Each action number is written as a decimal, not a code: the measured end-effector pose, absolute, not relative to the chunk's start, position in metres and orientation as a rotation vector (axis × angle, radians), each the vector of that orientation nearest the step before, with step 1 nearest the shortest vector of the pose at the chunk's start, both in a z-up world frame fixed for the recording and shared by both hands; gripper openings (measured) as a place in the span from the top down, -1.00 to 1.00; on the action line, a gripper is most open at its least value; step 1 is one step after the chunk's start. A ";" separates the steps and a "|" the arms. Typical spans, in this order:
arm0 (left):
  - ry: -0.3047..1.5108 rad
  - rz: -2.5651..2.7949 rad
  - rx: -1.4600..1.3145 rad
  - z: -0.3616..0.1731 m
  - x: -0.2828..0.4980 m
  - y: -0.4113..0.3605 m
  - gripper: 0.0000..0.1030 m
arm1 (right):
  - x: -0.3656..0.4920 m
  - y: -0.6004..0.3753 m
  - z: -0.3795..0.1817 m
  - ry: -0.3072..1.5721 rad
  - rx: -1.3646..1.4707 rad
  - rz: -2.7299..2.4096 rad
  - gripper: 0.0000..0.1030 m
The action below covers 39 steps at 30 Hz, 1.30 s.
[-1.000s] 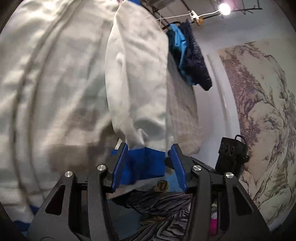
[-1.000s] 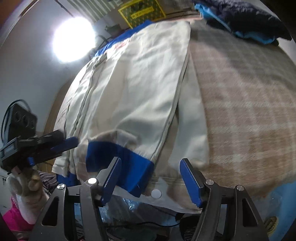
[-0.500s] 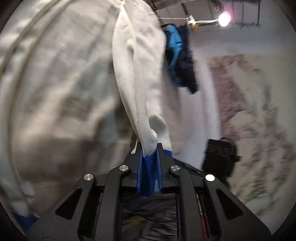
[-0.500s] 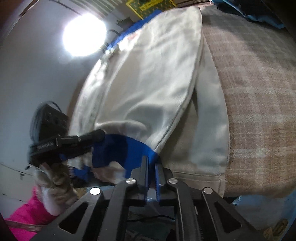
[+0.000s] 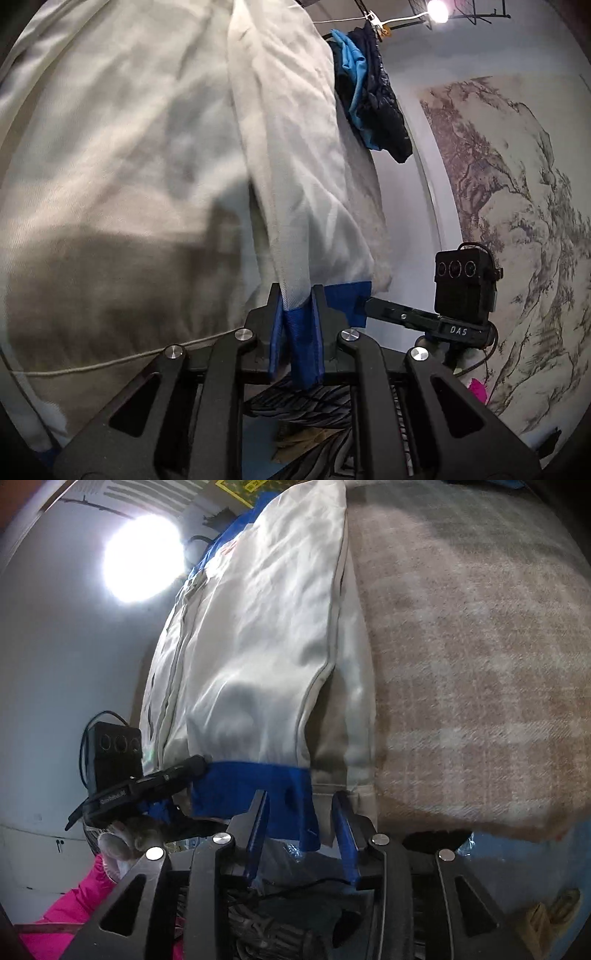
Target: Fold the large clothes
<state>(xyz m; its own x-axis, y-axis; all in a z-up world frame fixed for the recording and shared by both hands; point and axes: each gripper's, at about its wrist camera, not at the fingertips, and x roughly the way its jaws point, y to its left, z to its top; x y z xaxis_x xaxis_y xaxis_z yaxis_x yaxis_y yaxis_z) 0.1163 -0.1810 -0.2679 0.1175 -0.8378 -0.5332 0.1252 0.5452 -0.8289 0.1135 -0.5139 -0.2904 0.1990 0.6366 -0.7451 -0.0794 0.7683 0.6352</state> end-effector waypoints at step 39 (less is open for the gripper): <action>1.053 -0.518 -0.434 -0.169 0.021 -0.075 0.37 | 0.140 -0.337 -0.269 1.065 -0.272 0.630 0.40</action>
<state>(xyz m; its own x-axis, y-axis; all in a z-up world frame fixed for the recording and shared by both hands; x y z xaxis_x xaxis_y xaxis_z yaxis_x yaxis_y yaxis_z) 0.0205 -0.0752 -0.1689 0.3966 -0.5932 -0.7006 0.1925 0.8000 -0.5683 0.1404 -0.3368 -0.2687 0.3313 0.3483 -0.8769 -0.6012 0.7942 0.0883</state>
